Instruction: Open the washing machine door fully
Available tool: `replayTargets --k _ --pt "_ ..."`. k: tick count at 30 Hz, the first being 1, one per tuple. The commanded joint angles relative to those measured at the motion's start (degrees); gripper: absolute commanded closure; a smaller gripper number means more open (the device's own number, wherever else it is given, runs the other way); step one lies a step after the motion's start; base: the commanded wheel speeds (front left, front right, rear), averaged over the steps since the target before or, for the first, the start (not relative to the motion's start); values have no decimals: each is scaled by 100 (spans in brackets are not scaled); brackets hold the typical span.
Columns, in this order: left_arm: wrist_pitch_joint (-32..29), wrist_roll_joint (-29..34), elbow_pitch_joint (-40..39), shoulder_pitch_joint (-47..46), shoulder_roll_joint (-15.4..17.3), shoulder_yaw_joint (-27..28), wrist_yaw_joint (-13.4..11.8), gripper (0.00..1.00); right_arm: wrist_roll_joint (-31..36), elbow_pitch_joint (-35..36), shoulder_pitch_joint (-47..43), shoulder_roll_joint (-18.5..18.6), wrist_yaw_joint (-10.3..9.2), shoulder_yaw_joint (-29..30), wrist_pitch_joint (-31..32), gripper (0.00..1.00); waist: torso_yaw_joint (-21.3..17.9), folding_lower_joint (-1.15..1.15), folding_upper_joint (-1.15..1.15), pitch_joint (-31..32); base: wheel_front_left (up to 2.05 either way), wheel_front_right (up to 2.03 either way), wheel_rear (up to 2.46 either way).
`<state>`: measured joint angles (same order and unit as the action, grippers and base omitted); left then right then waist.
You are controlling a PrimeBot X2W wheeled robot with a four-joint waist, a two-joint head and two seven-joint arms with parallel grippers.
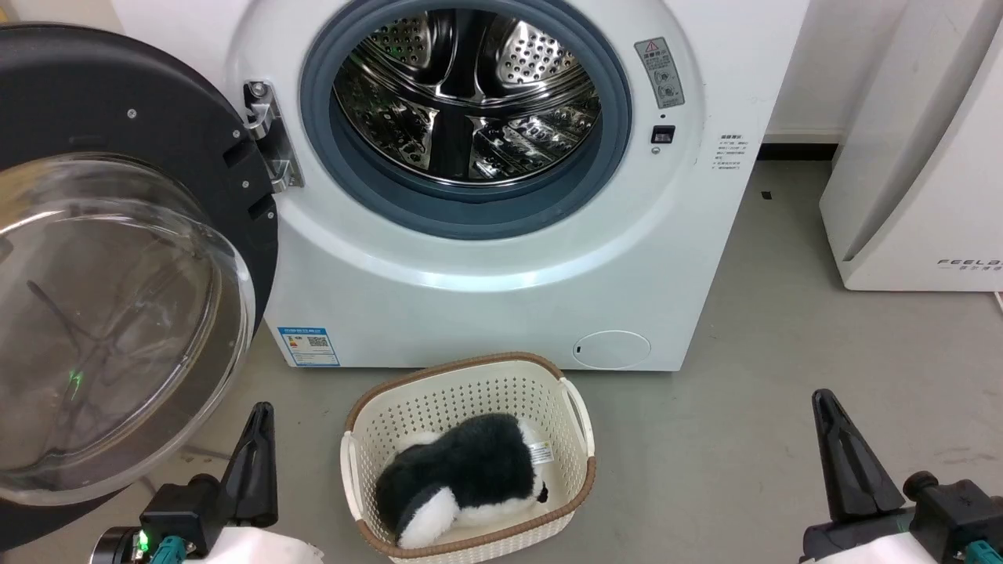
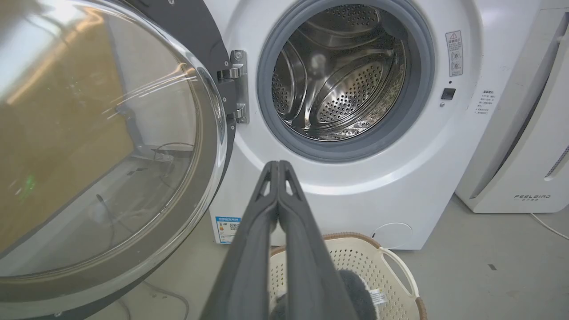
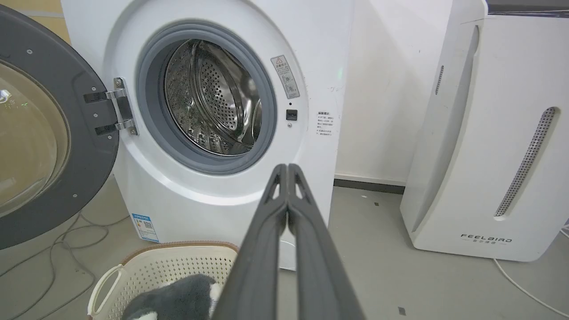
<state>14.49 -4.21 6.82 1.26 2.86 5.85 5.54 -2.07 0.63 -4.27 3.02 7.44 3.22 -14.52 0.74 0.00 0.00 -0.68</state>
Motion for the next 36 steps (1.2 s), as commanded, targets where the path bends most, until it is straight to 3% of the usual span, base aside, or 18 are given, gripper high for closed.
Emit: replayTargets --k 1,36 --pt "-36 14 -22 -5 1 -20 -20 100 6 0 15 -2 0 -9 33 100 -1 0 0 1 0 0 0" --pt "-434 129 -208 -39 1 -179 -171 100 63 -18 131 -5 1 -97 432 100 -21 0 0 20 0 0 0"
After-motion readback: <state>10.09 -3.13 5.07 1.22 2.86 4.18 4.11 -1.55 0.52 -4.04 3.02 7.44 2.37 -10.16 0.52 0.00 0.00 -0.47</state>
